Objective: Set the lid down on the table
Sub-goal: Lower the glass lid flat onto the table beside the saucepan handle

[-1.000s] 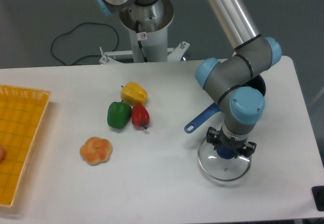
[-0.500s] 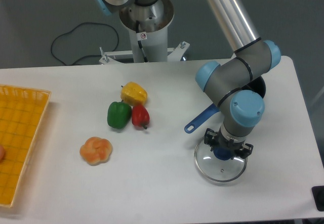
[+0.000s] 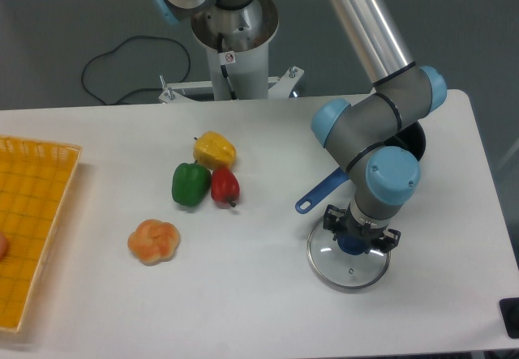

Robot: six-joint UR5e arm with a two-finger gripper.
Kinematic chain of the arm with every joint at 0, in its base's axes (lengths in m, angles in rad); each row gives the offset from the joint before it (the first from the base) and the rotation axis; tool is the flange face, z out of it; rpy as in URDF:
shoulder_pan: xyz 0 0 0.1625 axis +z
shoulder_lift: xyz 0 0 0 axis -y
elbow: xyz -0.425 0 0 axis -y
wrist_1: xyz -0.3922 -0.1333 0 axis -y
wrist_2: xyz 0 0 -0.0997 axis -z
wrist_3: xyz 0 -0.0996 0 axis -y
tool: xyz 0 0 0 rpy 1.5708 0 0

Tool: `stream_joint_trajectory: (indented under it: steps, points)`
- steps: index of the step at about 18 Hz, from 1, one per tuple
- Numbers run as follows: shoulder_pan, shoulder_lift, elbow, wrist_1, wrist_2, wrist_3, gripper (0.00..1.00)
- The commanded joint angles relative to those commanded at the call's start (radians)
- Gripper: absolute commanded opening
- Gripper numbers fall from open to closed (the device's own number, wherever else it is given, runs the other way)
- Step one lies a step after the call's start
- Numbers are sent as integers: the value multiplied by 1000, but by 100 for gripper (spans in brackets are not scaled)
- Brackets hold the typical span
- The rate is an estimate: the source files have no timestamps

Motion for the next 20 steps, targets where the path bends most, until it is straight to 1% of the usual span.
stream_joint_trajectory:
  steps: [8, 11, 13, 15, 17, 20]
  points:
    - [0, 2, -11, 0, 3, -2, 63]
    - [0, 2, -11, 0, 3, -2, 65]
    - [-2, 2, -11, 0, 3, -2, 69]
    - [-2, 2, -11, 0, 3, -2, 78]
    - [-2, 2, -11, 0, 3, -2, 91]
    - [-5, 3, -11, 0, 5, -2, 95]
